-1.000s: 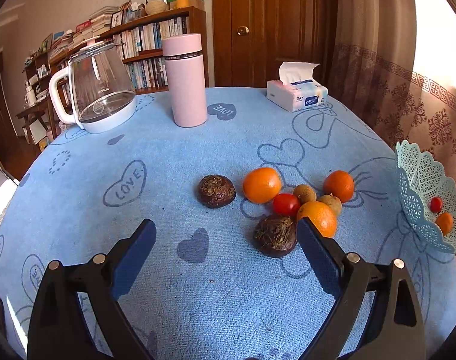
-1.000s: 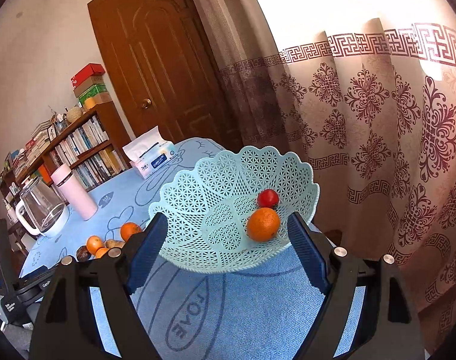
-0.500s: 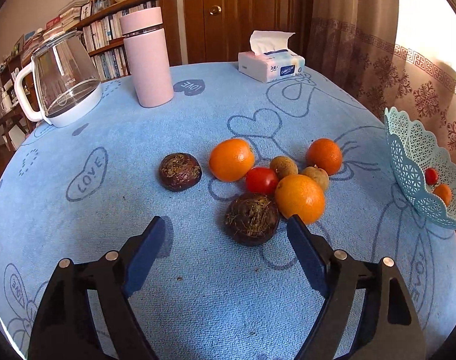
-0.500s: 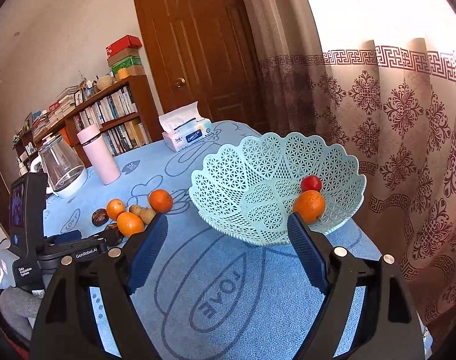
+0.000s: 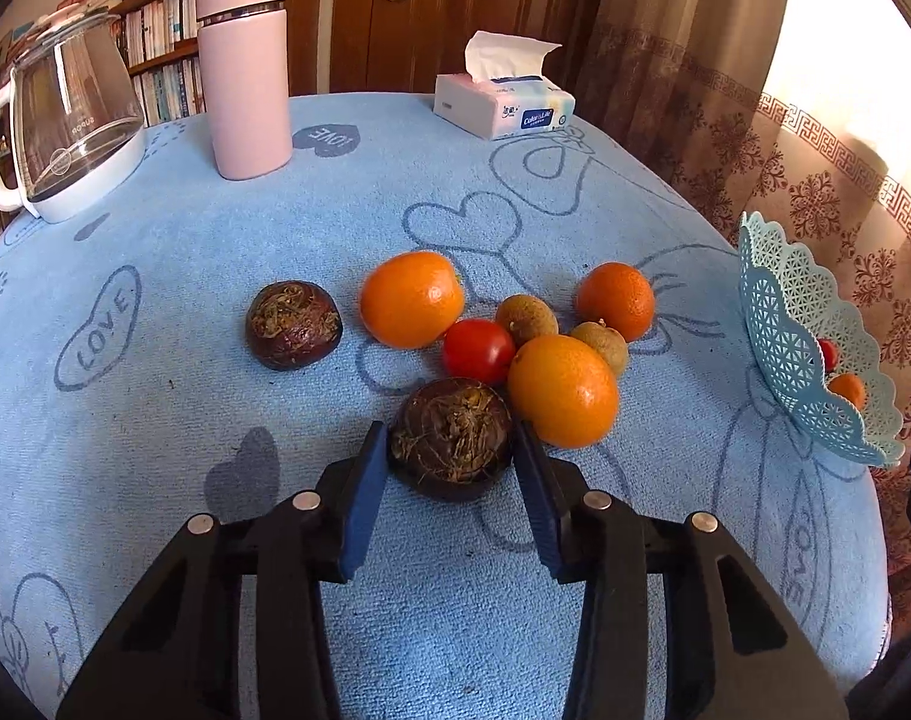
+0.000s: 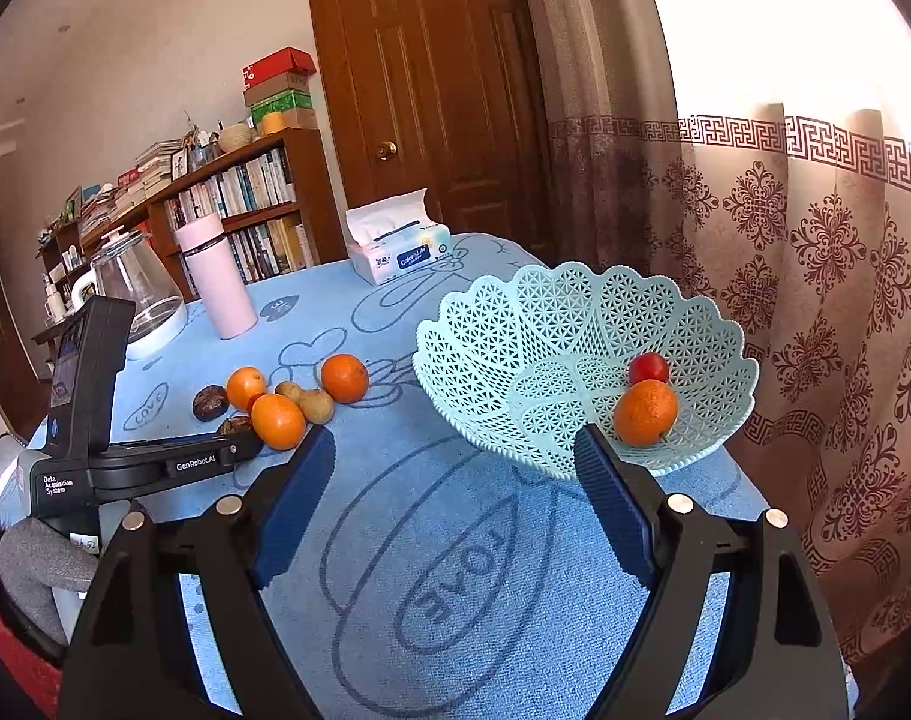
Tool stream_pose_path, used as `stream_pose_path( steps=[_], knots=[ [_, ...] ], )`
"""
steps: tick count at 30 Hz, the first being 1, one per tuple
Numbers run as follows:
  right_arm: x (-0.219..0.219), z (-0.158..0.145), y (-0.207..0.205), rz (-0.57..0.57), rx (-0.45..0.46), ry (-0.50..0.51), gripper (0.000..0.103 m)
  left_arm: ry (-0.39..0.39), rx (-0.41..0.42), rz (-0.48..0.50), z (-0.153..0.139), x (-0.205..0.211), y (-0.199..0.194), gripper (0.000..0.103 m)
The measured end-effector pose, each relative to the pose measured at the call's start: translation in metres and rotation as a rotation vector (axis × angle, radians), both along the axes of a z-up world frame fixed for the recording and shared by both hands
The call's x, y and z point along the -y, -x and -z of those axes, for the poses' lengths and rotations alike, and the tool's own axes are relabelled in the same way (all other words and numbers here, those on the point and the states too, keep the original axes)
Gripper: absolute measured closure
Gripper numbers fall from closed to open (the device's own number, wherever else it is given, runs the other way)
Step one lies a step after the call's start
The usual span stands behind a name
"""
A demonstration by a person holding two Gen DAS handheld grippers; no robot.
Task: Organize fruits
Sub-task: 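Grasp the large orange with the right tool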
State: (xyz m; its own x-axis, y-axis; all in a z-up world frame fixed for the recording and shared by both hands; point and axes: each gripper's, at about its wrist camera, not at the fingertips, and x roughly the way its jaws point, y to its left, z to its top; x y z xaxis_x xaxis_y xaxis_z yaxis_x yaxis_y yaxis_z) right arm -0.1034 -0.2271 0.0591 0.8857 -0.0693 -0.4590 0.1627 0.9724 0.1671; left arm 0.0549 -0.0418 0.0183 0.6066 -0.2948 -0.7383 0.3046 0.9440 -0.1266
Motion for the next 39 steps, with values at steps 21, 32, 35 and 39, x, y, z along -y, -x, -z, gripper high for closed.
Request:
stream_pose_path(
  steps=[21,32,35,39],
  knots=[
    [-0.050,0.001,-0.065,-0.249,-0.180,-0.114,0.020,-0.004,0.165,-0.316,-0.026,-0.070,0.023,0.060],
    [-0.088,0.012,-0.123,-0.327,-0.272,-0.102,0.029,0.044,0.102,-0.383,-0.018,-0.085,0.018,0.060],
    [-0.090,0.019,-0.139,-0.312,-0.301,-0.113,0.034,0.051,0.099,-0.399,-0.018,-0.088,0.019,0.060],
    [-0.089,0.028,-0.155,-0.287,-0.341,-0.125,0.040,0.061,0.095,-0.392,-0.019,-0.087,0.019,0.060]
  ],
)
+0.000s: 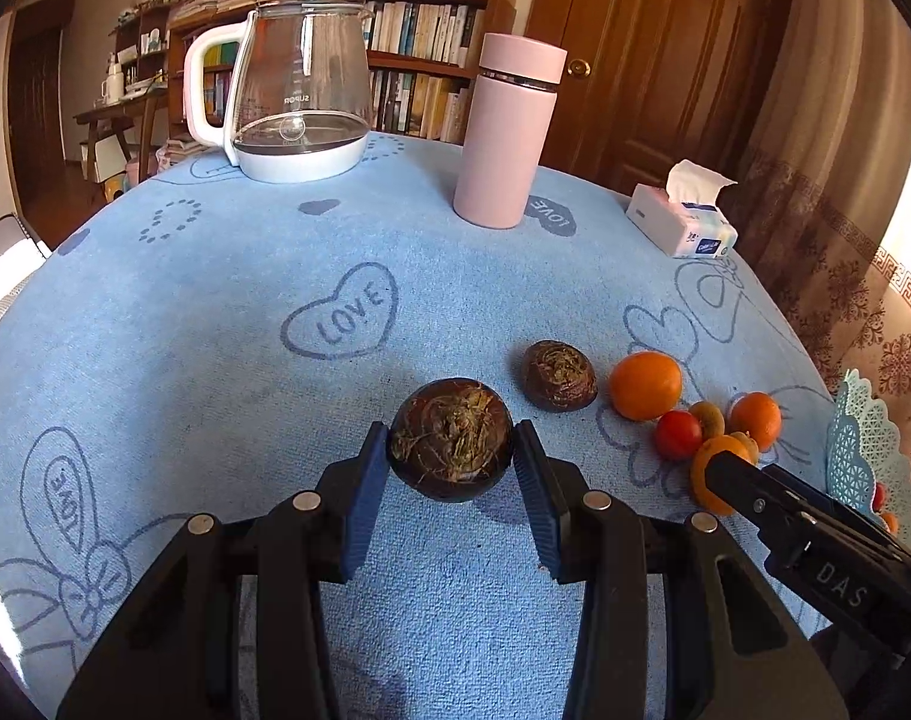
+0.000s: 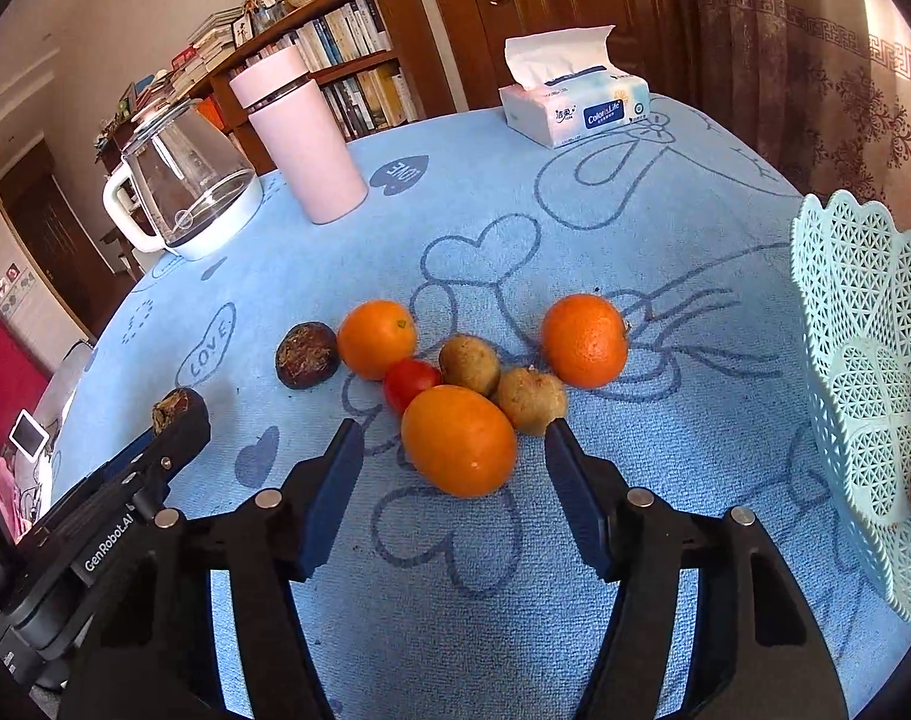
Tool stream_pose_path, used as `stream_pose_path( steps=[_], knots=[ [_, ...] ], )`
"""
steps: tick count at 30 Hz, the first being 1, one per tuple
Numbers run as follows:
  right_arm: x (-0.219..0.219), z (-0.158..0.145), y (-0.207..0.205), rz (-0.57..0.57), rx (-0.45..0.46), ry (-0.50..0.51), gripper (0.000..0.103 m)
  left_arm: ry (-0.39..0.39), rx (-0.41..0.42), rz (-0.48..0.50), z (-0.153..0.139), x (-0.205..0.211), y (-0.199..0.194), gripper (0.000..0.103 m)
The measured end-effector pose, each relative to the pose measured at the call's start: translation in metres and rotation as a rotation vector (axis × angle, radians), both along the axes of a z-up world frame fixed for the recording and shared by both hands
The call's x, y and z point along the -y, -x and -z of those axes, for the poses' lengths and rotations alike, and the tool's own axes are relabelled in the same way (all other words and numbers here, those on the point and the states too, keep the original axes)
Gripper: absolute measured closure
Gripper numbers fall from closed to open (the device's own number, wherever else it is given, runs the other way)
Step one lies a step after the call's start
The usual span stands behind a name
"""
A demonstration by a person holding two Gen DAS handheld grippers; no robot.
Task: Organize fruits
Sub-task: 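Grasp the large orange with the right tool, then carry the large orange into the basket and open the right tool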
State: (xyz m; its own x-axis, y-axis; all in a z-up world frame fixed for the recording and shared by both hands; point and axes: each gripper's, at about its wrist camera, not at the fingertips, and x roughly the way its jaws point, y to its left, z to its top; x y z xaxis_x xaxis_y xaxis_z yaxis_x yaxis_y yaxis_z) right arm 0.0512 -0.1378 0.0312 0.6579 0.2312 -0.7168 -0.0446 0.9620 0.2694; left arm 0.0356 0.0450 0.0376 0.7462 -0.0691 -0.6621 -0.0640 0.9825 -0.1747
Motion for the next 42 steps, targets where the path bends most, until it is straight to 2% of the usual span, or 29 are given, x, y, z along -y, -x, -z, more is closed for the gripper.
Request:
stream_pose_path(
  steps=[7,8,9,10,17,29,42],
  knots=[
    [-0.002,0.007,-0.011,0.019,-0.018,0.007,0.043,0.010,-0.003,0.011,0.000,0.001,0.001,0.060],
    [-0.003,0.008,-0.011,0.019,-0.022,0.013,0.046,0.011,-0.002,0.011,-0.001,0.001,0.001,0.060],
    [-0.004,0.010,-0.012,0.016,-0.031,0.017,0.055,0.011,-0.002,0.012,-0.001,0.000,0.001,0.060],
    [-0.005,0.012,-0.013,0.012,-0.043,0.016,0.058,0.012,-0.001,0.013,-0.001,0.000,0.001,0.060],
    [-0.006,0.012,-0.007,0.009,-0.033,0.019,0.059,0.016,-0.002,0.015,-0.001,0.000,0.002,0.060],
    [-0.001,0.006,0.020,0.008,-0.031,-0.033,0.059,0.017,0.003,0.021,-0.002,0.002,0.004,0.060],
    [0.023,-0.025,0.045,0.056,0.047,-0.086,0.059,0.011,0.003,0.038,-0.001,0.005,0.005,0.060]
  ],
)
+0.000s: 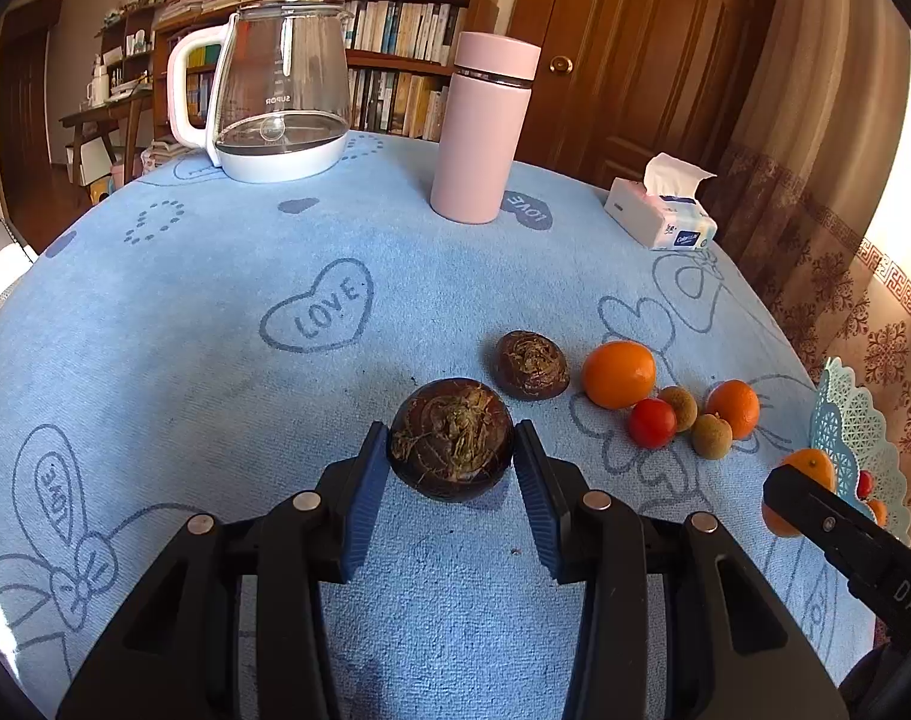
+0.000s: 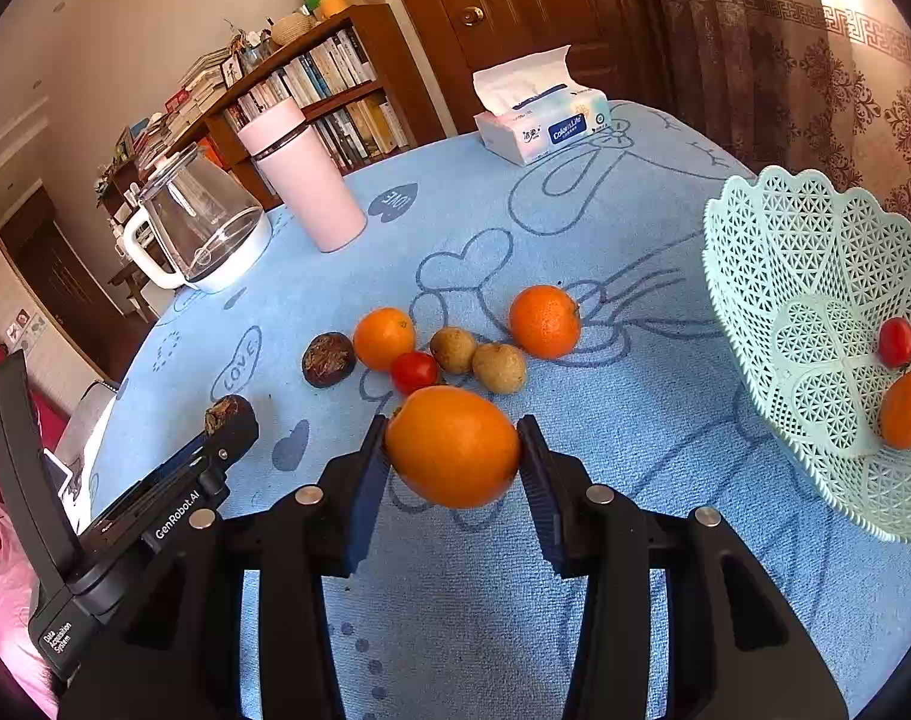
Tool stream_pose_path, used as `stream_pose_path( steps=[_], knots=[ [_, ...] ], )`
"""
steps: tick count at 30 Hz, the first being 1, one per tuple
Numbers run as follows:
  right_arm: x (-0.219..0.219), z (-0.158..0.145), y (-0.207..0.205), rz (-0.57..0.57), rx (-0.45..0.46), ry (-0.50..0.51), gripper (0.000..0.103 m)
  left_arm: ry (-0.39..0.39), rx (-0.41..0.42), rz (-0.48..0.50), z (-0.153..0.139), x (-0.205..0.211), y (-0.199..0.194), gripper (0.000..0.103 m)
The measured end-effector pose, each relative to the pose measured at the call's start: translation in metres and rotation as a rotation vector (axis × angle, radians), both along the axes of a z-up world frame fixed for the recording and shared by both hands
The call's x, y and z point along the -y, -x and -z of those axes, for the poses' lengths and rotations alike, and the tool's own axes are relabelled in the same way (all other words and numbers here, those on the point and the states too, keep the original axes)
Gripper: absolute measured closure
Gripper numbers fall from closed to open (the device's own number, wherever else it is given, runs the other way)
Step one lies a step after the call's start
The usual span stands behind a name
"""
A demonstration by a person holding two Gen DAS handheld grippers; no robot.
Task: Organize fruits
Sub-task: 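Carry the large orange into the basket and open the right tool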
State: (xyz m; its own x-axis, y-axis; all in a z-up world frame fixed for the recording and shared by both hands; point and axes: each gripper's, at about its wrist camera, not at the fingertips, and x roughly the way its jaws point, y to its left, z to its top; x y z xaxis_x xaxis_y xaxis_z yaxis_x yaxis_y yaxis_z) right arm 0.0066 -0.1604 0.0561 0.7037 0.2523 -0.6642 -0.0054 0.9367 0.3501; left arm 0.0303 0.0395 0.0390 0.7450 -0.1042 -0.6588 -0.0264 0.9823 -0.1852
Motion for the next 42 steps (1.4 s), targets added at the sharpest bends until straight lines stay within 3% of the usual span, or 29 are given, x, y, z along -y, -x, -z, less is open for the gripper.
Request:
stream_pose_path(
  steps=[15,26,42],
  knots=[
    [0.072,-0.033,0.035,0.205,0.101,0.010,0.059,-0.007,-0.003,0.009,0.002,0.002,0.001,0.060],
    [0.133,-0.010,0.063,0.373,0.047,0.036,0.059,-0.028,-0.006,0.019,0.004,0.008,0.001,0.060],
    [0.135,0.011,0.062,0.382,-0.004,0.052,0.059,-0.038,-0.012,0.023,0.007,0.011,0.001,0.060]
  ],
)
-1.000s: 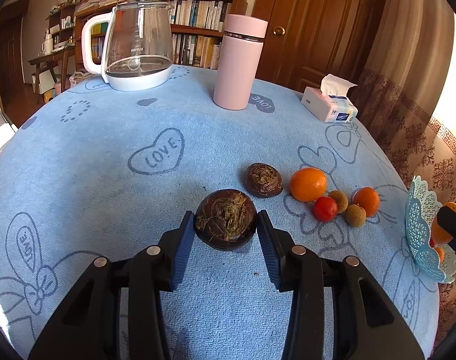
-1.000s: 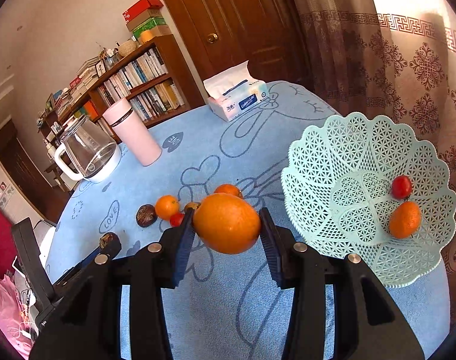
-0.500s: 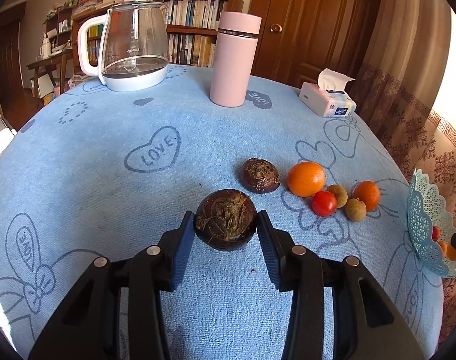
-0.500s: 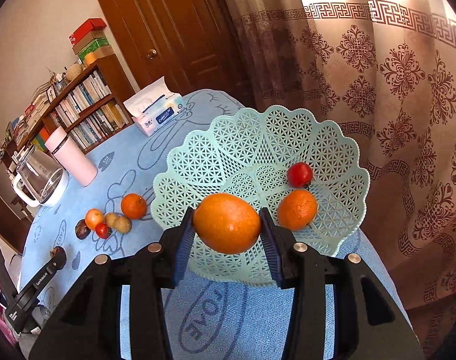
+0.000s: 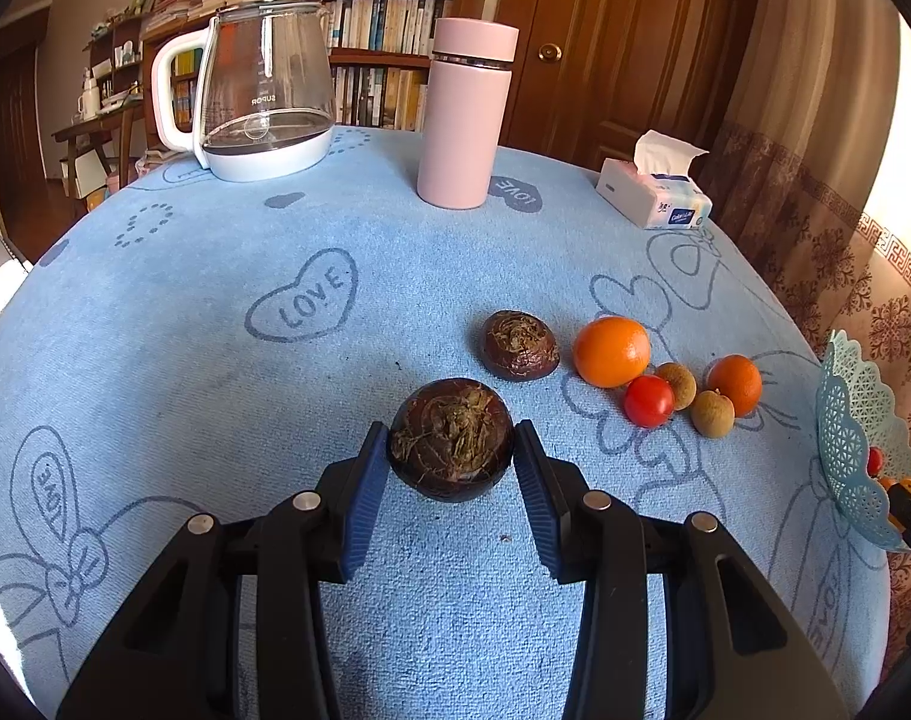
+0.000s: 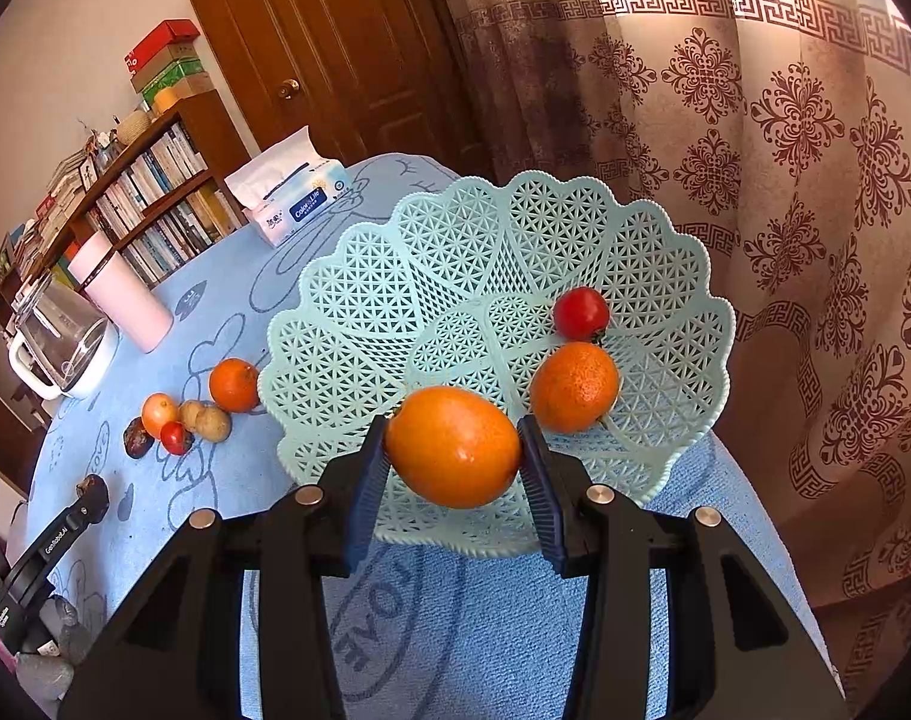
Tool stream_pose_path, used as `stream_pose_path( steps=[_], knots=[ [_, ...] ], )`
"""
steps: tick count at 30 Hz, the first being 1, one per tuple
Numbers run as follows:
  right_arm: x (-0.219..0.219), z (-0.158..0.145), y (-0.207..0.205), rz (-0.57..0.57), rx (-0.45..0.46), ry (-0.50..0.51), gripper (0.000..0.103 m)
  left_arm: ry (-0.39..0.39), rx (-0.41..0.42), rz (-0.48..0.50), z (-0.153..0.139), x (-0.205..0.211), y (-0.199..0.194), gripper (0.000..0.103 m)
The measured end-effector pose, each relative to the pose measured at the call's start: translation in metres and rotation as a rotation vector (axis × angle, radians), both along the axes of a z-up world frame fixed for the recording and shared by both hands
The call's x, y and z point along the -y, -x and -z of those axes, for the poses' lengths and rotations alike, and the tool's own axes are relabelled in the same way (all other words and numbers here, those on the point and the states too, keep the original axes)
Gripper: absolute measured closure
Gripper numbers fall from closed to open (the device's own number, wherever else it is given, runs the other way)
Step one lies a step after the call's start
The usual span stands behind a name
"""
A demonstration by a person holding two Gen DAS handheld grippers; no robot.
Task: Organize fruits
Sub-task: 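Carry the large orange into the basket and open the right tool, then carry the dark brown fruit into the basket and open the left tool while the right tool lifts away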
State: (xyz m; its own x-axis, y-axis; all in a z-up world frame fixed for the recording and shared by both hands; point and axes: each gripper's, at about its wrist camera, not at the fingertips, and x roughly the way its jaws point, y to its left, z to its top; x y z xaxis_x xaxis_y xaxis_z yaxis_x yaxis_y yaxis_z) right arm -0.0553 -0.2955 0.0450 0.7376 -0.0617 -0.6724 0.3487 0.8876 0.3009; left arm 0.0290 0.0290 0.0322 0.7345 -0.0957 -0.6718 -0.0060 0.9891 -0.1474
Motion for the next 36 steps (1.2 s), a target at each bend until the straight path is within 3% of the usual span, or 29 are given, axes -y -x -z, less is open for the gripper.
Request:
stream_pose_path(
  steps=[5,7,13,21,24,28,36],
  knots=[
    [0.001,-0.001,0.002,0.003,0.010,-0.019,0.057,-0.001,0.000,0.000,0.000,0.000,0.000,0.060],
    [0.002,-0.003,0.004,0.007,0.018,-0.025,0.049,-0.003,0.000,0.001,0.000,0.001,0.000,0.060],
    [0.003,-0.007,0.009,0.023,0.045,-0.021,0.049,-0.015,-0.002,0.004,0.002,0.003,-0.001,0.060],
    [0.001,-0.020,0.025,0.086,0.118,0.103,0.049,-0.063,0.013,0.020,0.002,0.014,0.002,0.060],
    [0.001,-0.025,0.033,0.120,0.152,0.178,0.040,-0.073,0.012,0.034,0.000,0.019,0.002,0.060],
    [0.009,-0.025,0.042,0.178,0.180,0.215,0.036,-0.065,0.017,0.082,-0.009,0.034,0.008,0.060],
    [0.028,-0.017,0.052,0.256,0.206,0.157,0.035,-0.062,0.071,0.255,-0.035,0.094,0.026,0.060]
  ],
)
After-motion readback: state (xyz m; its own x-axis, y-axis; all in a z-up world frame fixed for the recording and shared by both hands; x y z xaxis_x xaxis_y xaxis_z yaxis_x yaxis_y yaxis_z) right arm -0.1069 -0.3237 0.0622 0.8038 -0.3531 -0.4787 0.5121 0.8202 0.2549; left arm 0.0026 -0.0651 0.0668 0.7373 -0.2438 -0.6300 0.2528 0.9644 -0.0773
